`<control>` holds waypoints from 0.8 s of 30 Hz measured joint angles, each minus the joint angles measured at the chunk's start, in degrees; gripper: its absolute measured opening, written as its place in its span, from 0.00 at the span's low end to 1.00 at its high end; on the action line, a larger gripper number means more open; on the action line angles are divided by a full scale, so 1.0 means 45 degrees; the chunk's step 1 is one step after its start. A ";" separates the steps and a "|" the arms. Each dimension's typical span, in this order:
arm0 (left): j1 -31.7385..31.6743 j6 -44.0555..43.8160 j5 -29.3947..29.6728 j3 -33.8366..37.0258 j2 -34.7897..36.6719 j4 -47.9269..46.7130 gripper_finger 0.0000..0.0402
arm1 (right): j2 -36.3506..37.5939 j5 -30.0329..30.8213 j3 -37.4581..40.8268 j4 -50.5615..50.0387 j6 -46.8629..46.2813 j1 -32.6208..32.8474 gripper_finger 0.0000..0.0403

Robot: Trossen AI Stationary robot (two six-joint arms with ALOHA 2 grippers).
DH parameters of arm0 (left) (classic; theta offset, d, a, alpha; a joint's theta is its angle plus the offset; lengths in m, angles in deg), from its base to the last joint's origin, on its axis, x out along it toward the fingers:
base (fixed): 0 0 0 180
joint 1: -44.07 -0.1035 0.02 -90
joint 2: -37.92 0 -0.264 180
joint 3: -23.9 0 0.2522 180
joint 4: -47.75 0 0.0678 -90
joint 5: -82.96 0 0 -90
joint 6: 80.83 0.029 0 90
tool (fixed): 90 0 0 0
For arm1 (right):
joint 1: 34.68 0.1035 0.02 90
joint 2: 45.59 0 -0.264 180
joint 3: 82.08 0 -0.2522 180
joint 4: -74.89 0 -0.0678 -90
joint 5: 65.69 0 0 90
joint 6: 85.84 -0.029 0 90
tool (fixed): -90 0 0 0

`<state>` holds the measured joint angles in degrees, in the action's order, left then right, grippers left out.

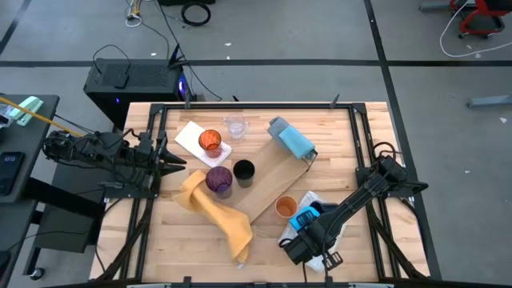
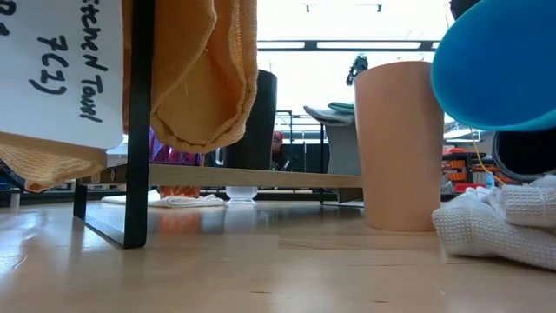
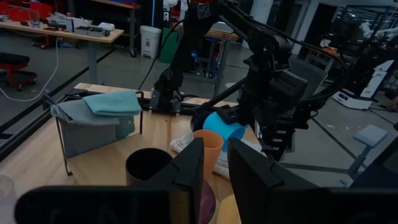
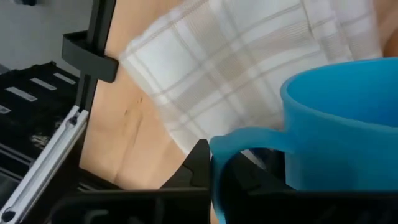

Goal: Stack small to large cups/mugs on shelf
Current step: Put the blue mug on the shelf

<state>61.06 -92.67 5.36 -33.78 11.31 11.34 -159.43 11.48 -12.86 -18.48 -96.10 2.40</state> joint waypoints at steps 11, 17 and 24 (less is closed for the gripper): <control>0.0000 0.0000 0.0000 0.0000 0.0005 -0.0024 0.19 | -0.0005 -0.0125 -0.0654 0.0068 0.0369 0.0136 0.03; 0.0000 0.0027 0.0000 0.0000 0.0003 -0.0058 0.20 | -0.0005 0.0081 -0.1533 0.0094 0.0277 0.0194 0.03; 0.0000 0.0058 0.0000 0.0000 0.0005 -0.0063 0.19 | 0.0000 0.0382 -0.2815 0.0107 -0.0282 0.0204 0.03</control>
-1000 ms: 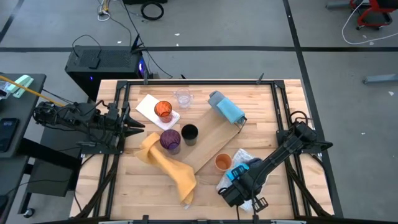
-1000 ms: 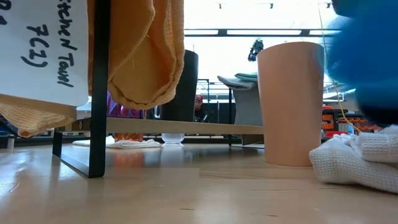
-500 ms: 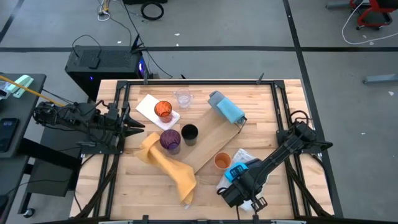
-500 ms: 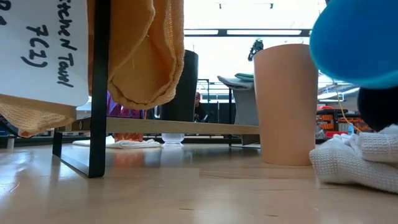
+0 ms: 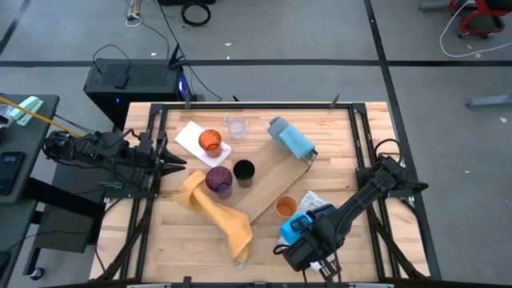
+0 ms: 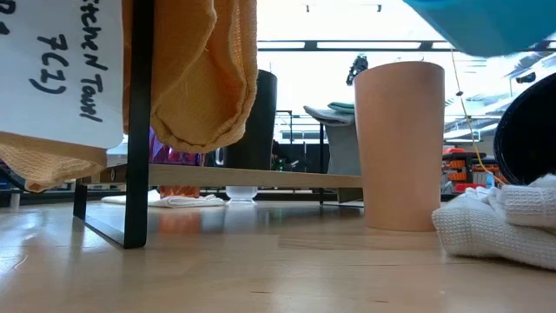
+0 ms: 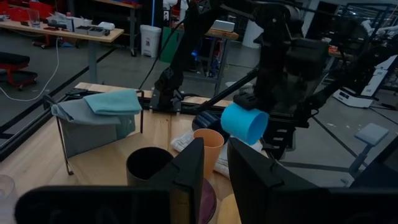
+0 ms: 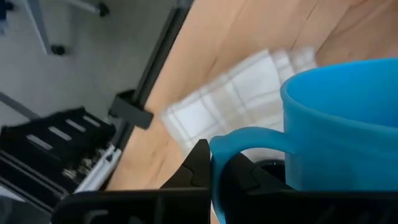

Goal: Stack small to large cups/mugs on shelf
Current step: Put the blue mug on the shelf

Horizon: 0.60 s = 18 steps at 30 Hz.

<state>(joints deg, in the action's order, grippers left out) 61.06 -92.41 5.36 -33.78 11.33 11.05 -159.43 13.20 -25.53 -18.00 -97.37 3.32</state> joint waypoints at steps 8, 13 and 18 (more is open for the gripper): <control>0.0000 -0.0029 0.0000 0.0000 0.0000 0.0000 0.19 | -0.0004 0.1968 -0.2364 0.0339 -0.0952 -0.0055 0.03; 0.0000 -0.0053 0.0000 0.0000 0.0000 0.0010 0.19 | 0.0012 0.8149 -0.3867 0.1352 -0.3334 -0.0542 0.03; 0.0000 -0.0229 0.0000 0.0000 0.0000 0.0013 0.20 | 0.0015 1.3266 -0.4040 0.3098 -0.5516 -0.0499 0.03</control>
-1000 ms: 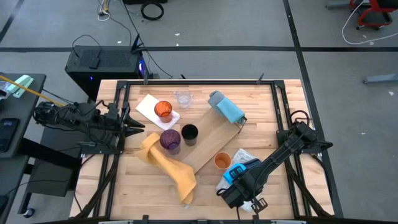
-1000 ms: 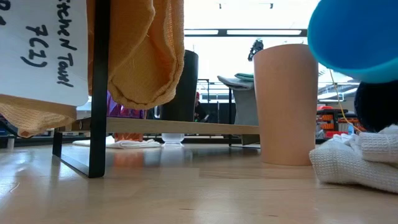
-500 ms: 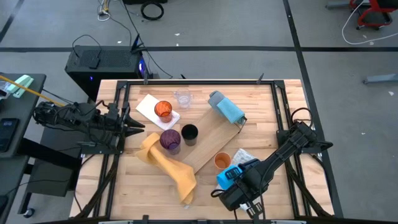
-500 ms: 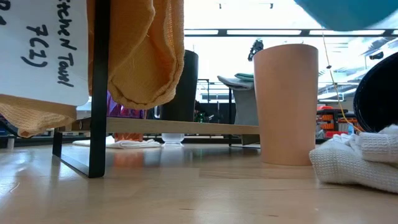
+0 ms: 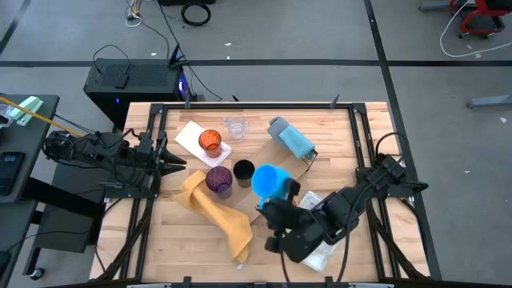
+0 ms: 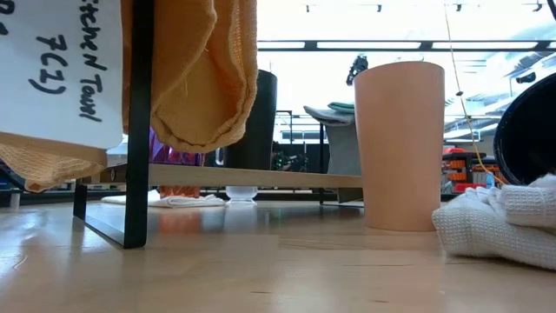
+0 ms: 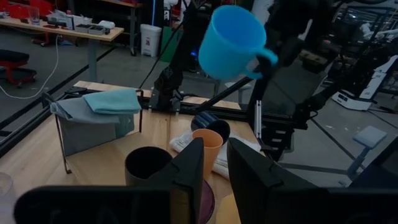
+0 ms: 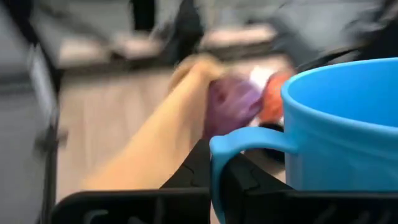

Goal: Stack small to large cups/mugs on shelf
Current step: Put the blue mug on the shelf

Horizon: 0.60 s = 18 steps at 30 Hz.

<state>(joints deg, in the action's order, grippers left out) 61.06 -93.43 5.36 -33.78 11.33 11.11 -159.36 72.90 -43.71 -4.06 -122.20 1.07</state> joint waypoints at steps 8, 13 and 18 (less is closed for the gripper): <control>0.0000 -0.0022 0.0000 -0.0005 0.0000 -0.0002 0.20 | -0.0024 0.2860 0.0814 -0.2716 -0.4383 0.0057 0.03; 0.0000 -0.0078 -0.0001 0.0000 0.0000 -0.0004 0.19 | -0.0024 0.5430 0.1553 -0.3742 -0.9868 0.0061 0.03; 0.0000 -0.0139 -0.0005 -0.0003 0.0000 -0.0009 0.19 | -0.0024 0.6631 0.1679 -0.2342 -0.9994 0.0294 0.03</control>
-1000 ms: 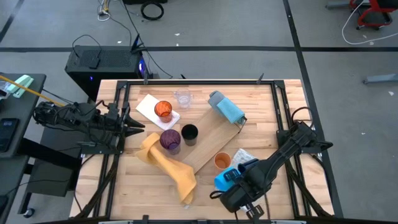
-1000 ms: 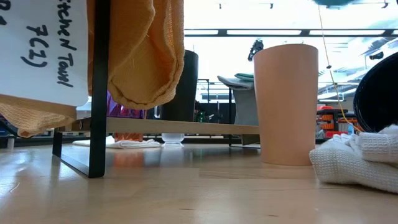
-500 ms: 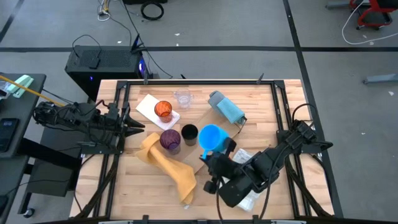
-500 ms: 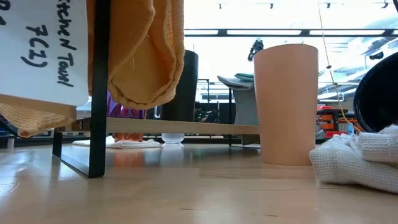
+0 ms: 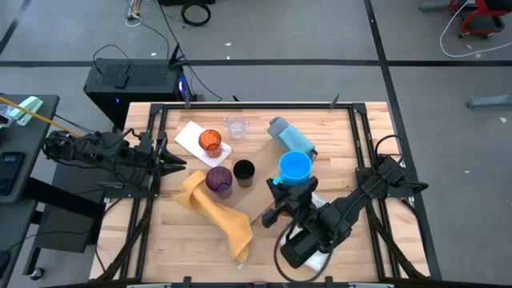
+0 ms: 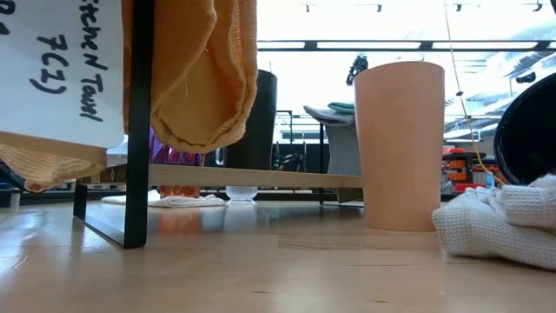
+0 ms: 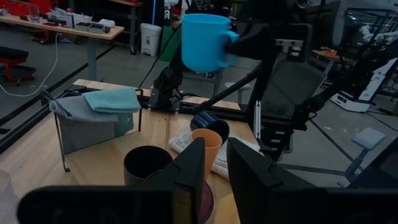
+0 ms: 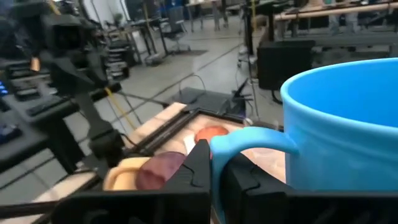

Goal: Stack small to large cups/mugs on shelf
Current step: Put the blue mug on the shelf

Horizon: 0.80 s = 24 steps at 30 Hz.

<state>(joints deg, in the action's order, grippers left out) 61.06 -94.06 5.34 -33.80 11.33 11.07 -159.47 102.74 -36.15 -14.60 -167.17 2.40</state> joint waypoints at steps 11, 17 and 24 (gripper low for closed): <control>-0.0002 -0.0214 0.0000 0.0000 0.0000 -0.0003 0.19 | 0.0015 -0.2498 -0.0121 0.4637 0.5848 0.0423 0.03; 0.0000 -0.0264 -0.0005 0.0003 0.0000 0.0000 0.19 | 0.0010 -0.7853 -0.0136 0.9722 1.2068 -0.0198 0.03; 0.0000 -0.0264 -0.0005 0.0003 0.0000 -0.0001 0.20 | 0.0000 -1.4982 -0.0131 1.2600 1.4391 -0.1840 0.03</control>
<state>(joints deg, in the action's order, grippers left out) 61.06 -95.25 5.32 -33.79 11.33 11.07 -159.47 35.32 -36.74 42.10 -102.41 -5.88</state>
